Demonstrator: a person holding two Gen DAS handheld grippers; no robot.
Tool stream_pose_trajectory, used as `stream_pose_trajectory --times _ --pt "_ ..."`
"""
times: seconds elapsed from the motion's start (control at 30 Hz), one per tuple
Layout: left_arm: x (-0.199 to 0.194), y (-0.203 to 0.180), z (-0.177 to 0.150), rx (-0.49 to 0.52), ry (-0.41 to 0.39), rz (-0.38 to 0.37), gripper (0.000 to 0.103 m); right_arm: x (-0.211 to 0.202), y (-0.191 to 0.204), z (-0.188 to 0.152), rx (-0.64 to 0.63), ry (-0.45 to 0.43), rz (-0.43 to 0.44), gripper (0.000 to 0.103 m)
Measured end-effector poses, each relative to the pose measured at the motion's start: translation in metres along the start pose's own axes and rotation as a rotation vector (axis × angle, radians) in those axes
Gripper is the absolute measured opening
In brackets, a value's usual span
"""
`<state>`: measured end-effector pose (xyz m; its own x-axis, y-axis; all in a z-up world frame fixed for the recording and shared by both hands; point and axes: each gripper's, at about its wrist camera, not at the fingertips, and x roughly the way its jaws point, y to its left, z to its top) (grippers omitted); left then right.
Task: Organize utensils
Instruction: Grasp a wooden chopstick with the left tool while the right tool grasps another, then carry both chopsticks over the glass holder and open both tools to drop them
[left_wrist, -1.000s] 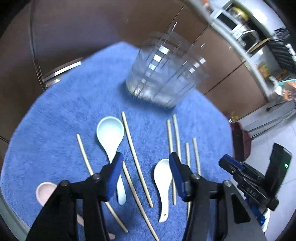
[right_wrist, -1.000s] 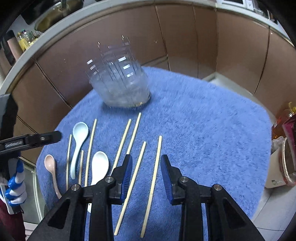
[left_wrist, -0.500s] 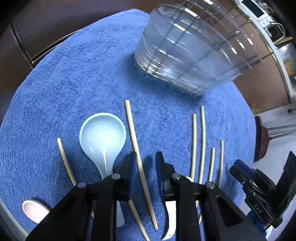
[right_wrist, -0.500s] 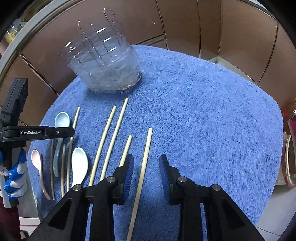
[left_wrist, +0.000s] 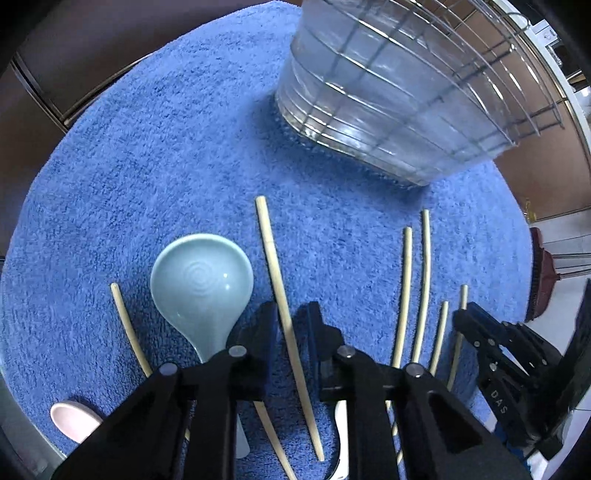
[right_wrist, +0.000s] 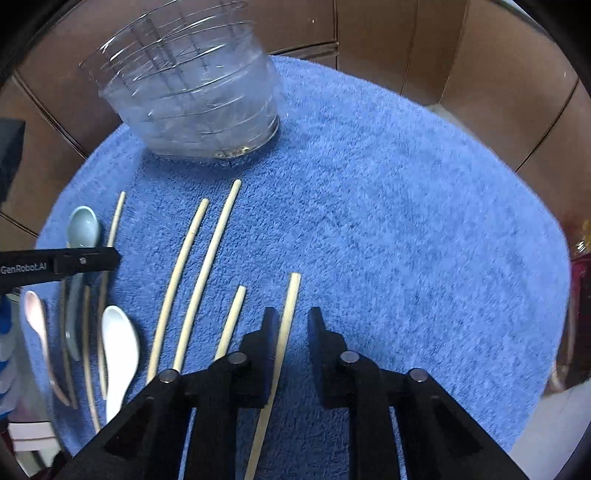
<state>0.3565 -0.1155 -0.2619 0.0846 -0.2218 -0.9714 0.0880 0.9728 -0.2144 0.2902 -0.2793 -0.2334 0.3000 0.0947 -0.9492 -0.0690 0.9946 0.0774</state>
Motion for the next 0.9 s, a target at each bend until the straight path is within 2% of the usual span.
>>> stream_pose_trajectory --times 0.17,0.3,0.47,0.63,0.7,0.83,0.9 --pt "-0.001 -0.013 -0.002 -0.013 -0.025 0.035 0.006 0.002 0.007 -0.001 0.002 -0.022 -0.013 0.007" --pt "-0.004 -0.018 -0.013 -0.018 -0.059 -0.004 0.005 -0.014 0.003 -0.012 0.03 -0.07 0.023 0.006" --pt "-0.034 -0.027 -0.031 0.053 -0.205 -0.03 0.005 -0.061 -0.003 -0.031 0.036 -0.196 0.075 0.006" --pt "-0.09 -0.03 -0.053 0.111 -0.44 -0.104 0.005 -0.127 0.007 -0.048 0.008 -0.407 0.158 0.006" --pt "-0.124 -0.029 -0.06 0.124 -0.566 -0.141 0.005 -0.154 0.014 -0.047 -0.009 -0.496 0.178 0.006" --pt "-0.188 -0.027 -0.066 0.125 -0.807 -0.205 0.005 -0.211 0.026 -0.034 -0.034 -0.707 0.224 0.006" --pt "-0.215 -0.025 -0.067 0.128 -0.902 -0.22 0.005 -0.236 0.032 -0.022 -0.044 -0.817 0.244 0.006"
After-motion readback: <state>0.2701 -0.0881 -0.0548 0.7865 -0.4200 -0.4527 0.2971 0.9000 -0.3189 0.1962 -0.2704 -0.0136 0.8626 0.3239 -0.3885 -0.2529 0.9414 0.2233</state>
